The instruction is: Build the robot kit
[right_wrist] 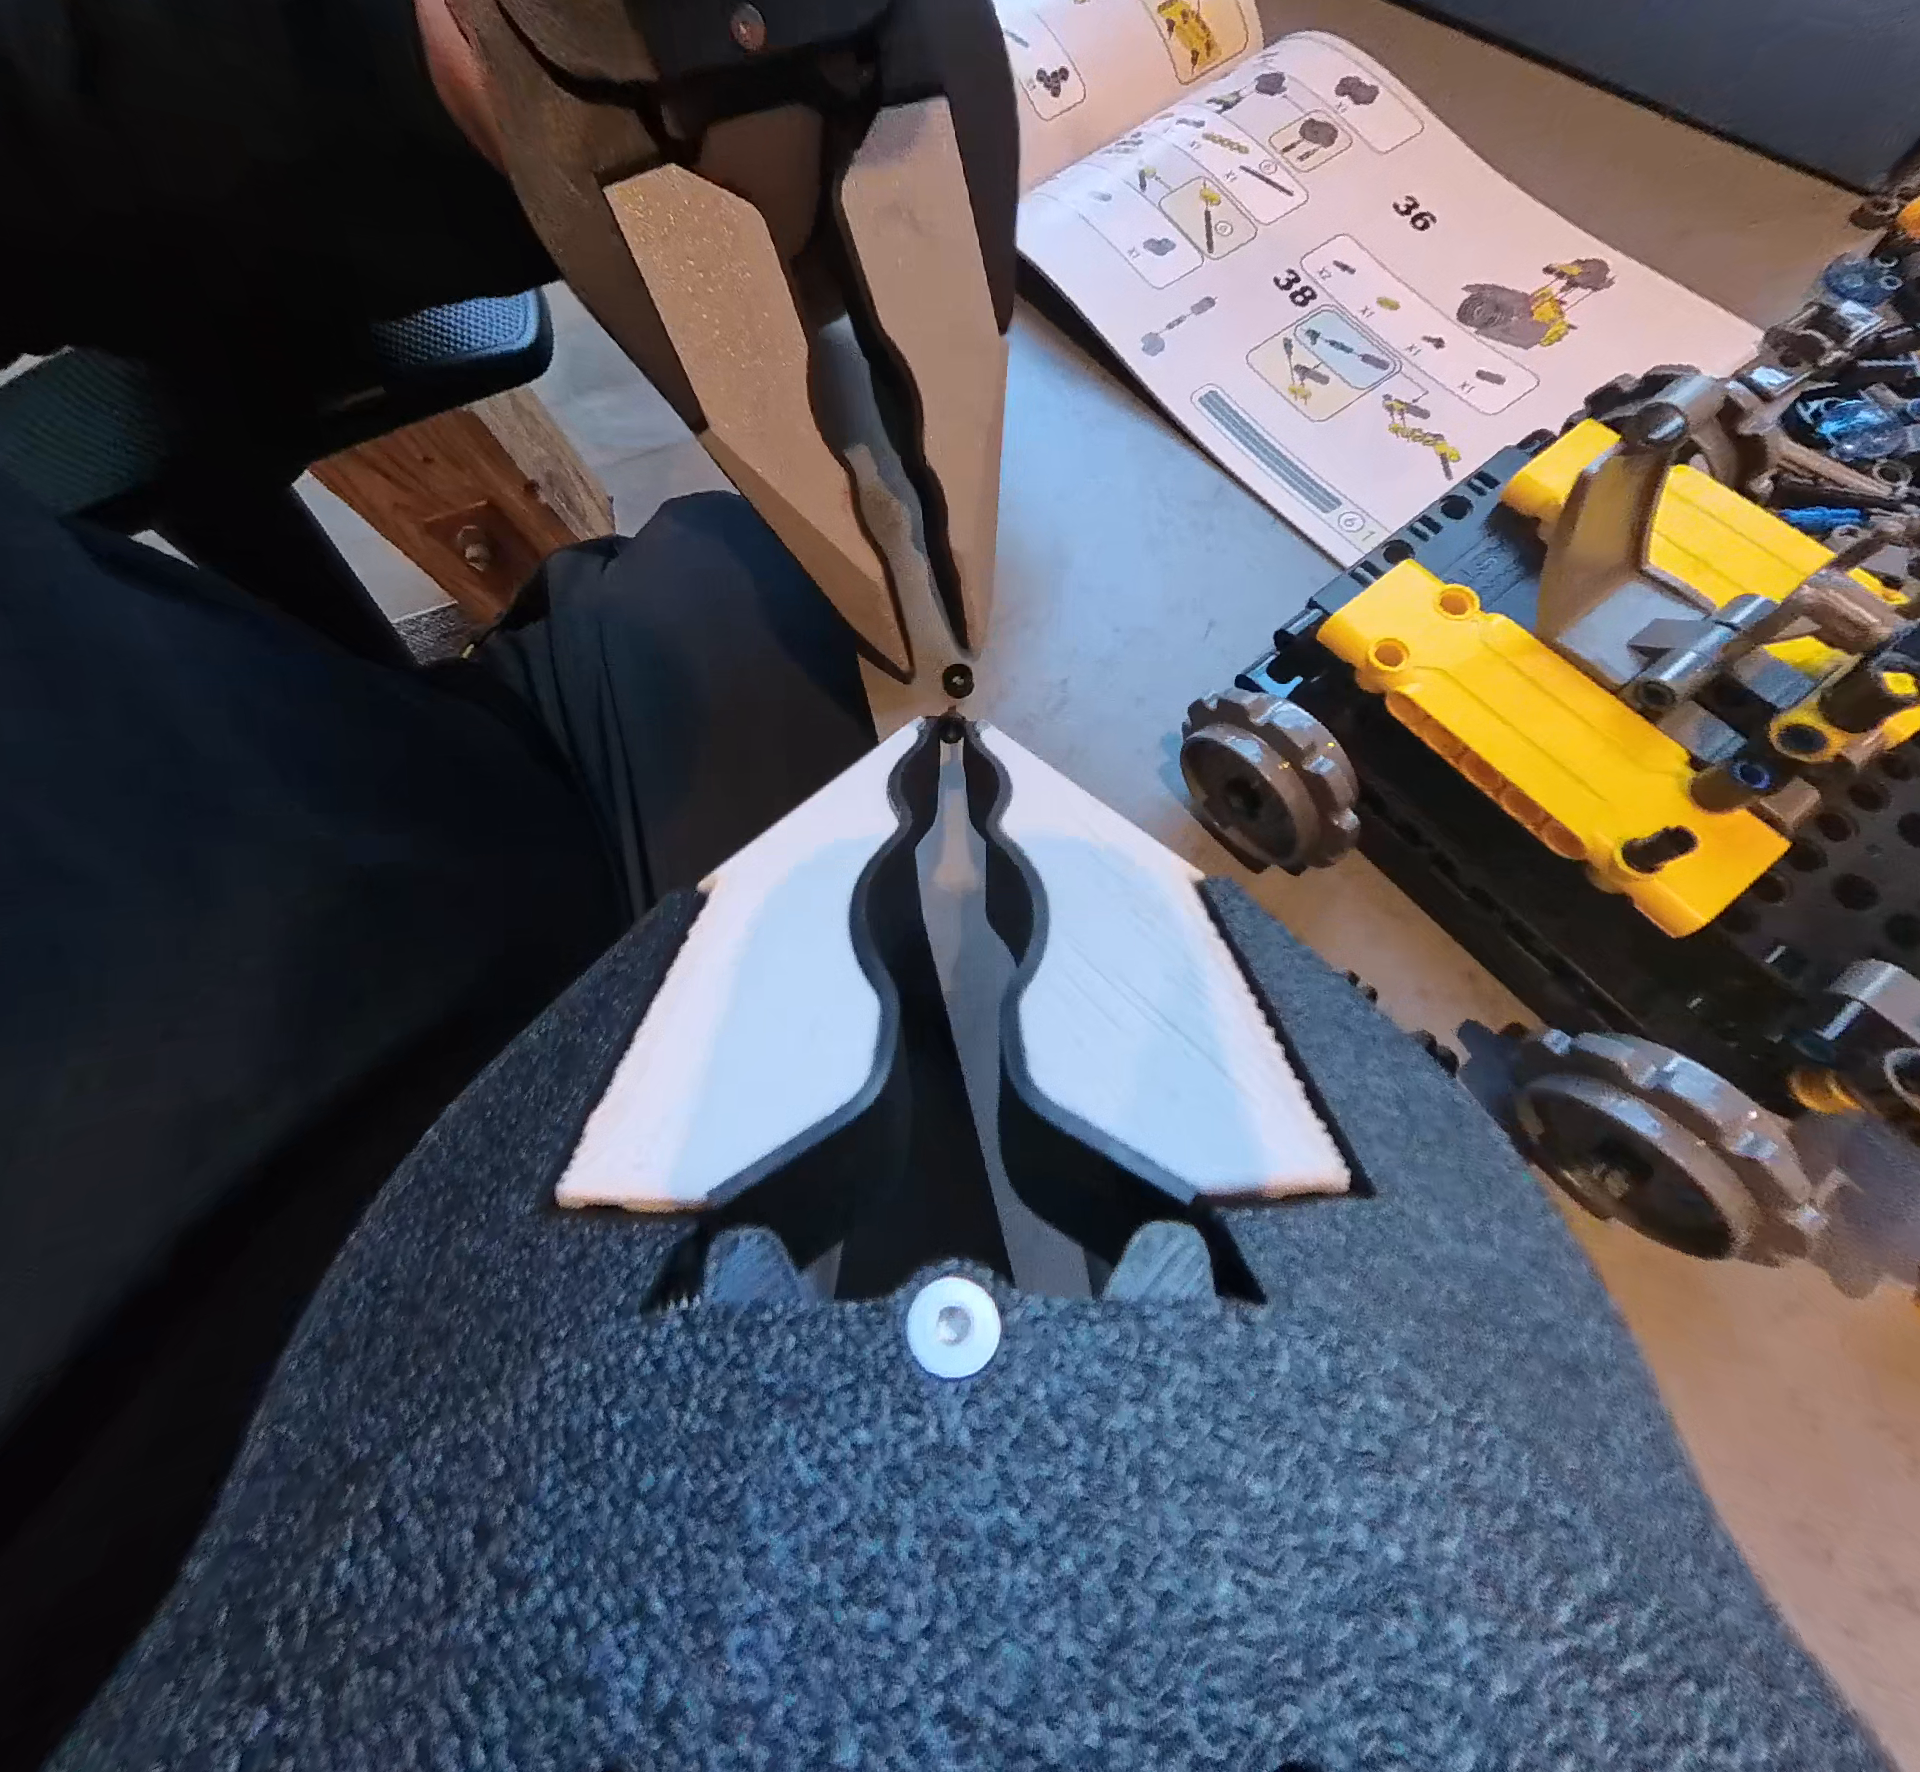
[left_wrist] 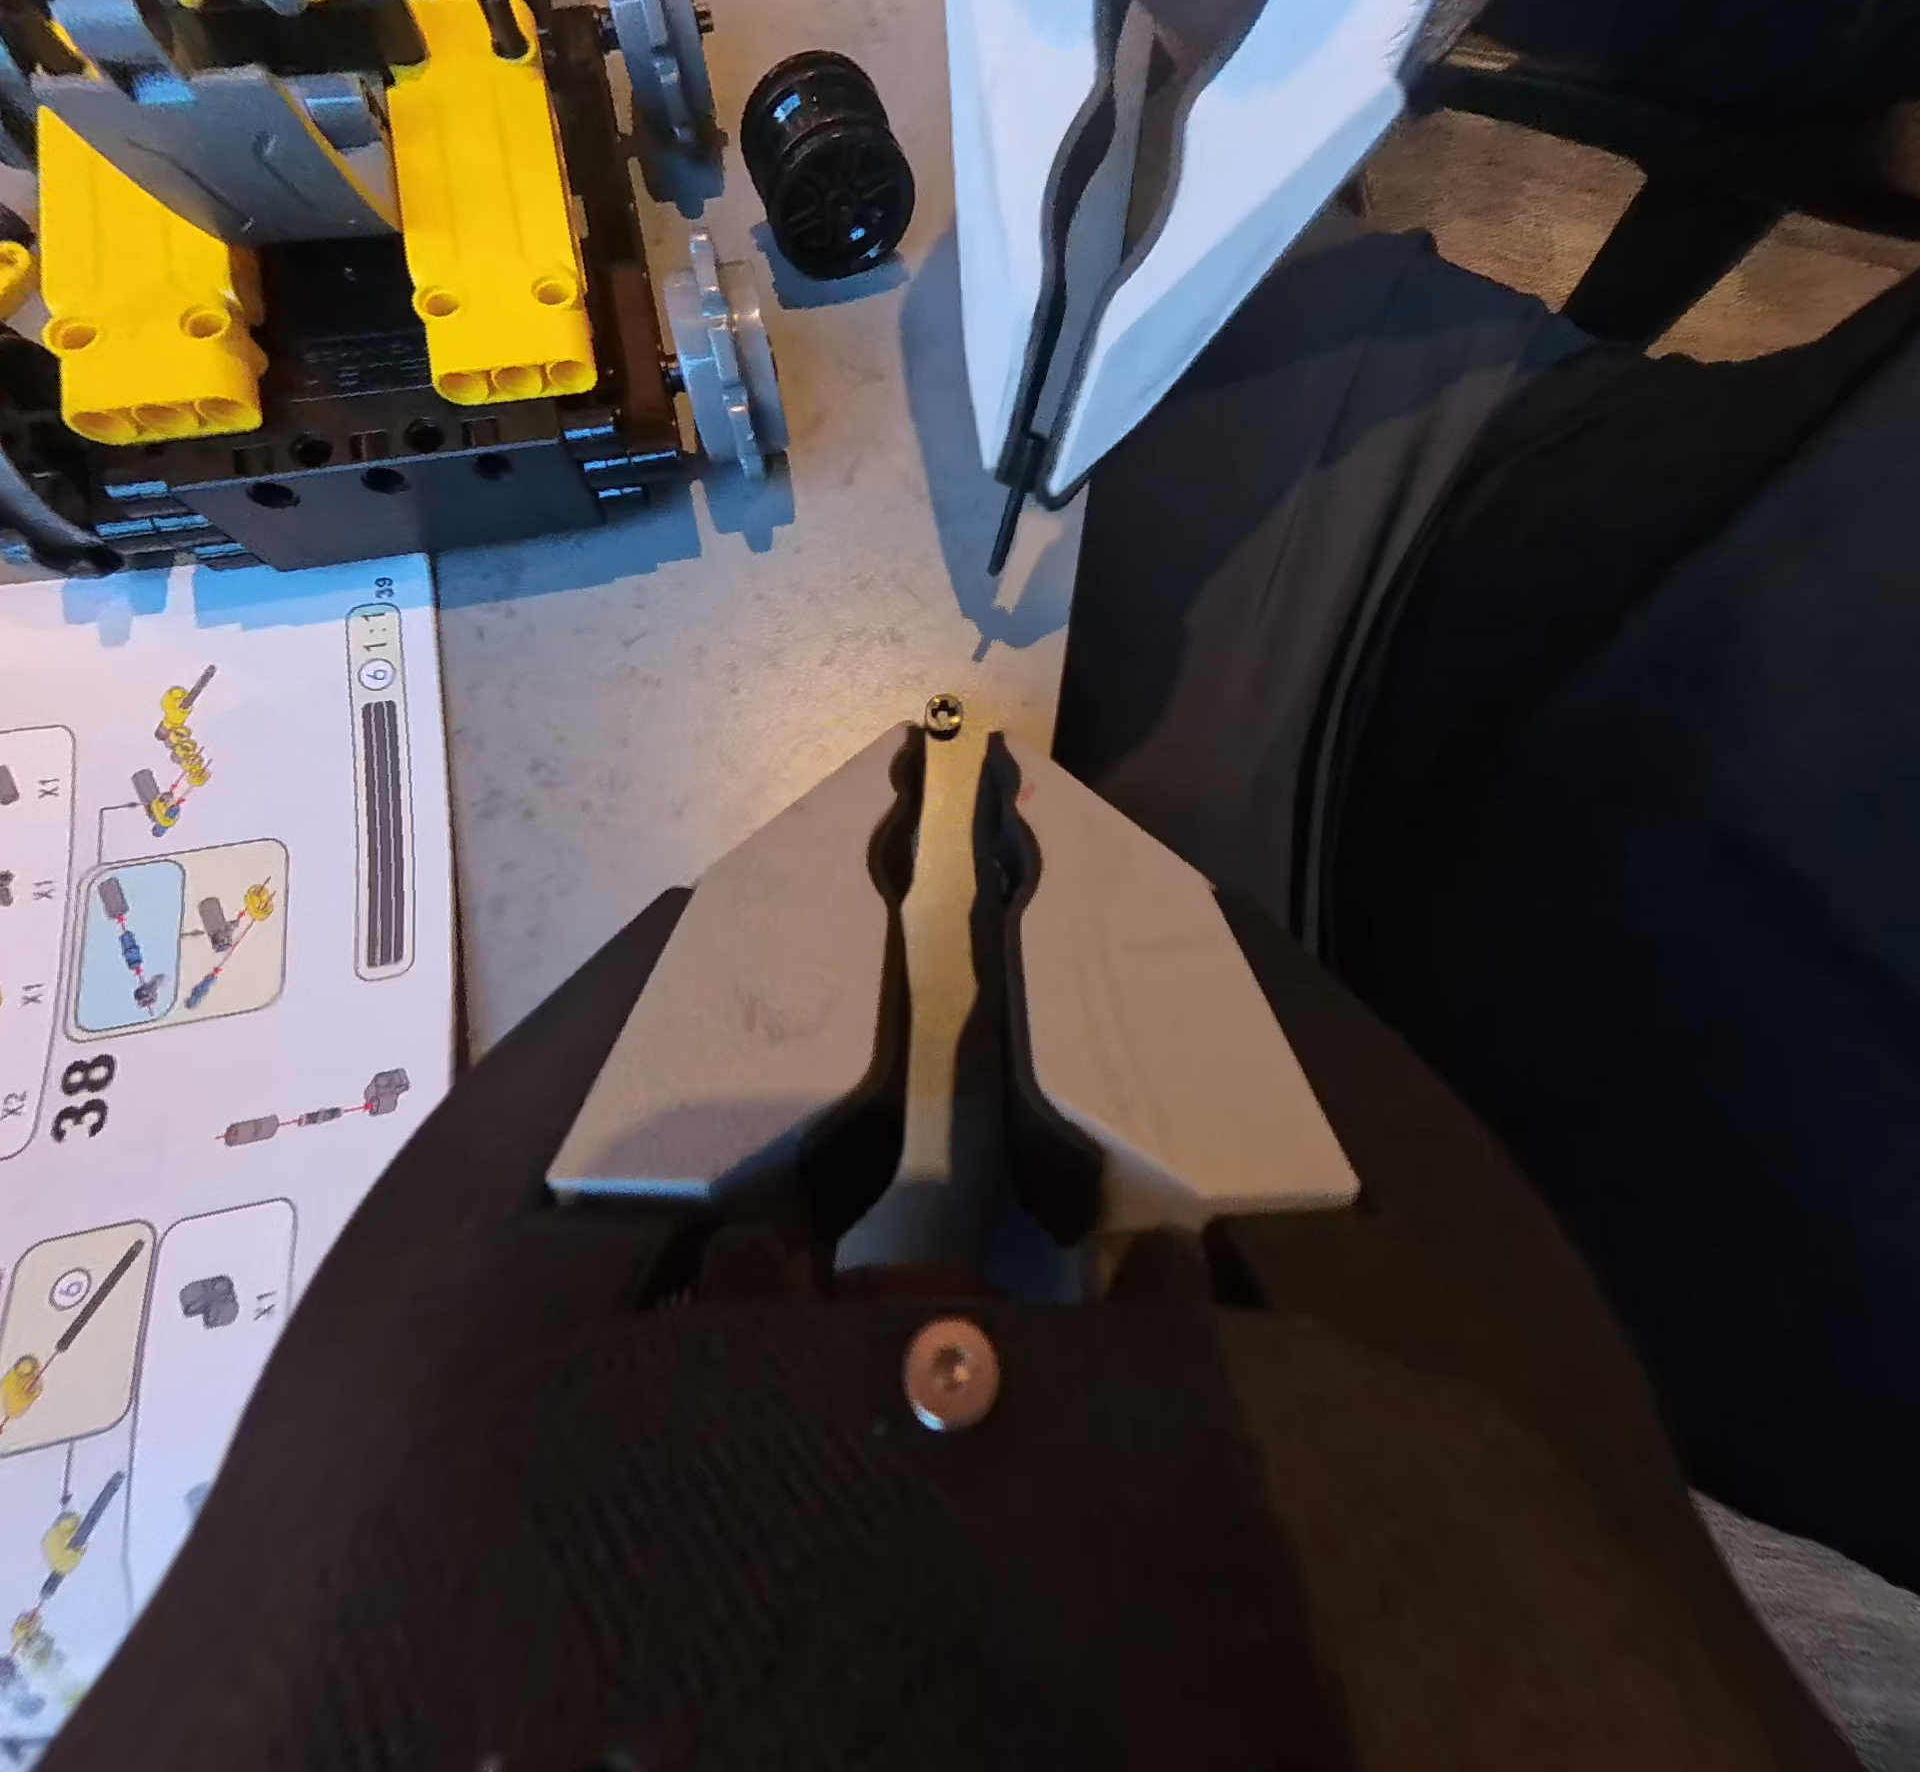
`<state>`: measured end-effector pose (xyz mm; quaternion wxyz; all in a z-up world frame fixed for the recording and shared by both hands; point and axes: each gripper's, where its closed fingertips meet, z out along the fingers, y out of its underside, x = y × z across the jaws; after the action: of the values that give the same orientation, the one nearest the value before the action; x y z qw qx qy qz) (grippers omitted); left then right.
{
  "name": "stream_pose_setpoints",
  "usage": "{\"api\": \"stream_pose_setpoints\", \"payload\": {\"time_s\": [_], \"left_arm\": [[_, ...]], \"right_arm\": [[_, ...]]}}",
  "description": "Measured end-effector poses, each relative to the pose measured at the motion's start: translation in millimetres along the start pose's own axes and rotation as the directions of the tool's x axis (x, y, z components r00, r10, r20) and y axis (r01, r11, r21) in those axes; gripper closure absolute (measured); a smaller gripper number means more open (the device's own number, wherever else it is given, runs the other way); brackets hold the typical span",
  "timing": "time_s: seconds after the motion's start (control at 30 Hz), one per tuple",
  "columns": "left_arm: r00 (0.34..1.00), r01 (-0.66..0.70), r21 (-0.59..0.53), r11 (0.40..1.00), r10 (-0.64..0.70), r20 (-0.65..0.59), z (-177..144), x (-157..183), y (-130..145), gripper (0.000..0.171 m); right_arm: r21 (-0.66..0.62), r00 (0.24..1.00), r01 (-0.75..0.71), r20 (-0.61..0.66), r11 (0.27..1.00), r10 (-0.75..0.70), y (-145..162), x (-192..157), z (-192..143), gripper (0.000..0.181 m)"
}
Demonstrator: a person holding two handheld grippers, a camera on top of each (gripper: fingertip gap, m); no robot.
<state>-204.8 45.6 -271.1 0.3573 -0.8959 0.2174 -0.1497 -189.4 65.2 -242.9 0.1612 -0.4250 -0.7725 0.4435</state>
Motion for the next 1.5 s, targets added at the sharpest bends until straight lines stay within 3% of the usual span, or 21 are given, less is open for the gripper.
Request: {"api": "stream_pose_setpoints", "payload": {"time_s": [0.27, 0.7, 0.9, 1.5], "left_arm": [[0.989, -0.142, 0.063, 0.988, 0.139, 0.049, -7.9, 14.7, -26.8, 0.164], [0.991, -0.131, 0.164, 0.978, 0.126, 0.045, -15.9, 20.0, -37.5, 0.171], [0.988, -0.152, 0.125, 0.980, 0.146, 0.051, -14.9, 23.2, -33.9, 0.171], [0.989, -0.144, 0.112, 0.983, 0.139, 0.047, -11.8, 22.9, -28.5, 0.171]], "right_arm": [[0.048, 0.999, 0.006, 0.048, 0.999, -0.008, -10.5, -7.6, 1.6, 0.177], [0.106, 0.996, 0.065, 0.054, 0.992, -0.071, -22.9, -17.5, -4.8, 0.177], [0.066, 0.993, 0.110, 0.037, 0.992, -0.113, -22.3, -21.0, -1.3, 0.170], [0.017, 0.989, 0.144, 0.014, 0.989, -0.144, -17.2, -21.0, 3.2, 0.176]]}}
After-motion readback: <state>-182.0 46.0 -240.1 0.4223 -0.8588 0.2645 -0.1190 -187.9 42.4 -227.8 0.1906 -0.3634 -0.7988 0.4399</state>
